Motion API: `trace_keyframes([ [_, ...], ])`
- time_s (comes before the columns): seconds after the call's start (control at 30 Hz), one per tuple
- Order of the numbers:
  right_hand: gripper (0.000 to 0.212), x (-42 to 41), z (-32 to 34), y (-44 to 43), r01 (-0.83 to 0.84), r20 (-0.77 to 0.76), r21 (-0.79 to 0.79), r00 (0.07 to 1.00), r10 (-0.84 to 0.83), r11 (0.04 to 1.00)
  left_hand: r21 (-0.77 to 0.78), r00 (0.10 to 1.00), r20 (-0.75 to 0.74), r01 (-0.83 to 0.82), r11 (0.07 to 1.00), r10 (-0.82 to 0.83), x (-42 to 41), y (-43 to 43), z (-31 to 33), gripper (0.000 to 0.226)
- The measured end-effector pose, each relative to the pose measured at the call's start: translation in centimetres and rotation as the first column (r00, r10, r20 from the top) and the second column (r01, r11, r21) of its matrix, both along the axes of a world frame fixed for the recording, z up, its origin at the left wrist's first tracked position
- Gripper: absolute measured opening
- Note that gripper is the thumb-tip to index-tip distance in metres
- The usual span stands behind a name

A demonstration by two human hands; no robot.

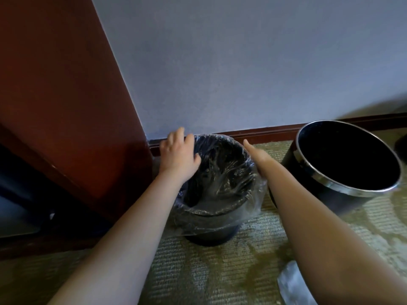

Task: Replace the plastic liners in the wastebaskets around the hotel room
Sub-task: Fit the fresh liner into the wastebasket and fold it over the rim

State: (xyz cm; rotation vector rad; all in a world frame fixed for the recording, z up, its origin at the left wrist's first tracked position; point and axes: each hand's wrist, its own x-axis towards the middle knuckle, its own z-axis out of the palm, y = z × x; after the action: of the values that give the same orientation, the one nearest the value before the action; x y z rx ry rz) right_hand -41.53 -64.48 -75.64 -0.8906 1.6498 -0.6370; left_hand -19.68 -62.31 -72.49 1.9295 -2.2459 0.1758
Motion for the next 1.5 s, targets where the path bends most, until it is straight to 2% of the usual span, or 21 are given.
trace_keyframes([
  [0.07,0.053,-0.3,1.0,-0.5,0.005,-0.050,-0.130,0.999,-0.011,0.992,-0.008,0.989,-0.100,0.106,0.994,-0.107,-2.4,0.5,0.9,0.035],
  [0.13,0.045,-0.5,2.0,-0.9,0.017,-0.056,-0.245,0.998,-0.031,0.969,0.081,0.959,-0.222,0.199,0.977,-0.177,-4.8,1.5,1.8,0.034],
  [0.27,0.027,0.2,2.8,-1.1,-0.259,-0.335,-0.347,0.932,0.139,0.902,0.501,0.958,-0.260,0.243,0.830,-0.124,-7.7,3.4,1.9,0.054],
  [0.37,0.038,1.6,3.1,-0.6,-0.437,-0.538,-0.309,0.813,0.223,0.845,0.659,0.975,-0.201,0.203,0.725,-0.091,-8.4,3.9,1.3,0.057],
  [0.5,0.050,2.4,2.4,2.2,-0.502,-0.652,-0.270,0.723,0.228,0.821,0.642,0.985,-0.161,0.157,0.750,-0.069,-7.6,5.8,-0.3,0.030],
  [0.57,0.055,-0.2,1.2,7.2,-0.526,-0.695,-0.243,0.681,0.231,0.815,0.661,0.982,-0.106,0.187,0.727,-0.156,-9.5,10.1,-0.6,0.017],
  [0.6,0.055,-0.3,0.6,8.0,-0.519,-0.712,-0.322,0.684,0.158,0.792,0.632,0.974,-0.080,0.215,0.745,-0.213,-8.9,10.4,-0.9,0.014],
  [0.63,0.051,-0.4,0.2,9.0,-0.506,-0.715,-0.434,0.697,0.057,0.746,0.605,0.959,-0.055,0.254,0.754,-0.279,-8.2,10.8,-0.9,0.014],
  [0.7,0.035,-0.4,0.7,10.2,-0.551,-0.708,-0.640,0.693,-0.133,0.535,0.554,0.922,-0.011,0.327,0.765,-0.387,-6.4,10.5,-0.5,0.019],
  [0.77,0.019,-0.8,0.6,11.1,-0.629,-0.698,-0.706,0.694,-0.176,0.325,0.517,0.897,0.036,0.361,0.776,-0.441,-4.5,10.2,-0.2,0.022],
  [0.87,0.013,-1.4,-0.8,13.6,-0.774,-0.785,-0.619,0.616,-0.070,0.130,0.468,0.873,0.127,0.366,0.804,-0.472,-2.6,10.2,-0.6,0.021],
  [0.93,0.015,-1.6,-1.8,14.8,-0.850,-0.853,-0.522,0.523,-0.006,0.073,0.448,0.864,0.142,0.380,0.810,-0.484,-1.8,9.9,-0.7,0.025],
  [1.1,0.035,-0.8,-3.4,15.7,-0.958,-0.957,-0.240,0.261,0.126,0.160,0.470,0.826,0.127,0.437,0.767,-0.549,-1.0,9.5,-0.9,0.026],
  [1.17,0.044,-0.4,-3.3,16.1,-0.979,-0.937,0.035,0.037,0.347,0.199,0.491,0.813,0.121,0.450,0.746,-0.570,-0.7,9.3,-0.6,0.025],
  [1.2,0.047,-0.5,-3.3,16.2,-0.963,-0.878,0.156,-0.033,0.477,0.219,0.491,0.808,0.121,0.456,0.742,-0.577,-0.4,9.2,-0.6,0.025],
  [1.23,0.045,-0.6,-3.0,16.1,-0.949,-0.828,0.212,-0.047,0.558,0.234,0.481,0.803,0.122,0.467,0.742,-0.584,-0.1,9.1,-0.6,0.026],
  [1.3,0.027,-0.7,-2.1,16.0,-0.956,-0.832,0.066,0.105,0.545,0.285,0.448,0.793,0.141,0.482,0.752,-0.593,0.4,9.2,-0.7,0.028],
  [1.33,0.017,-0.6,-1.6,15.8,-0.955,-0.874,-0.123,0.234,0.426,0.271,0.426,0.792,0.158,0.485,0.764,-0.590,0.7,9.1,-0.8,0.030],
  [1.4,0.012,-0.4,-0.7,15.4,-0.880,-0.869,-0.453,0.472,0.149,0.143,0.367,0.794,0.172,0.498,0.786,-0.583,1.3,9.0,-1.3,0.034],
  [1.43,0.010,-0.1,-0.1,15.2,-0.839,-0.839,-0.537,0.542,0.049,0.085,0.333,0.794,0.164,0.514,0.791,-0.585,1.5,9.1,-1.4,0.035],
  [1.5,0.019,0.6,1.1,14.2,-0.831,-0.834,-0.551,0.548,-0.060,0.073,0.291,0.783,0.169,0.541,0.789,-0.599,2.1,9.1,-1.6,0.037],
])
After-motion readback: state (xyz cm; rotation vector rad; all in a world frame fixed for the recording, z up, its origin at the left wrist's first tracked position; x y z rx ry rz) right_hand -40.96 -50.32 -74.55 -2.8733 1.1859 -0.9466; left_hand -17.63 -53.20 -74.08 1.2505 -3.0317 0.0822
